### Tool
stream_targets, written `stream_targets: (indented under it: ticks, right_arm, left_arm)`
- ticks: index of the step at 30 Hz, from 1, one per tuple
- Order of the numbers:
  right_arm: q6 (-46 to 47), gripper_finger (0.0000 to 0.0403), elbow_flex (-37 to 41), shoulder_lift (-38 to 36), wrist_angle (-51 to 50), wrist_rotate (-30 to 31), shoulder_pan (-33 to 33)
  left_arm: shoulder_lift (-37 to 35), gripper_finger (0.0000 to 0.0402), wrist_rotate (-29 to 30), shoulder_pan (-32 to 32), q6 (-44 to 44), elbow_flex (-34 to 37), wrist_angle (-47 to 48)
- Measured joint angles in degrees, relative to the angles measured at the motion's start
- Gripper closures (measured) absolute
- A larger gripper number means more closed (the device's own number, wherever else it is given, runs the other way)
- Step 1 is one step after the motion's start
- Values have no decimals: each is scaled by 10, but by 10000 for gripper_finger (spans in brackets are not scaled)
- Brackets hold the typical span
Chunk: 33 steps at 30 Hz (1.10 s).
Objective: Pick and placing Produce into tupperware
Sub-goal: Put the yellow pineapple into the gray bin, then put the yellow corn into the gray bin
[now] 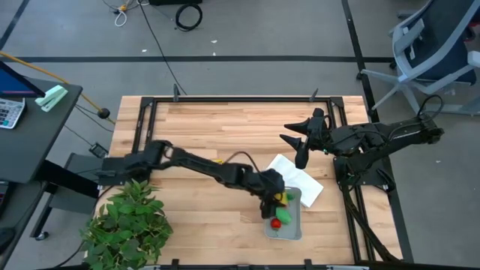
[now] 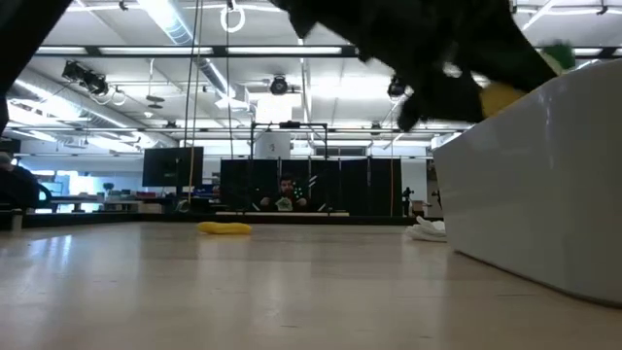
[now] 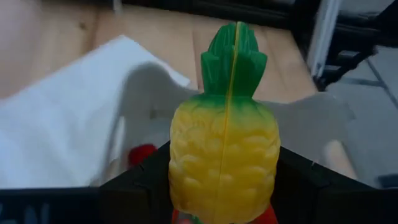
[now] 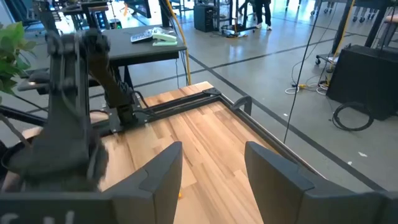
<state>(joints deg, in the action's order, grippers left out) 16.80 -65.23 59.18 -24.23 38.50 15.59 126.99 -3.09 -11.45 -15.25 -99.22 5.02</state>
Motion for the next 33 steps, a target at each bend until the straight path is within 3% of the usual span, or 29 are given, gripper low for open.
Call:
stream_targets:
  ticks: [5,14,21,24,29,33]
  right_arm:
    - [0,220,0,0,0,0,0]
    - [0,220,0,0,-1,0,0]
    - [0,220,0,0,-2,0,0]
    - [0,220,0,0,-2,0,0]
    - [-4,220,-1,-3,-5,2,0]
    - [-1,222,-4,-15,-2,2,-1]
  left_arm:
    - [50,190,1,0,3,-23,3]
    - [51,150,1,4,74,-25,-8]
    - [51,152,0,11,79,-74,15]
    - [50,158,0,21,110,-131,86]
    - [48,160,9,41,116,-250,292]
    - [48,158,19,53,104,-303,425]
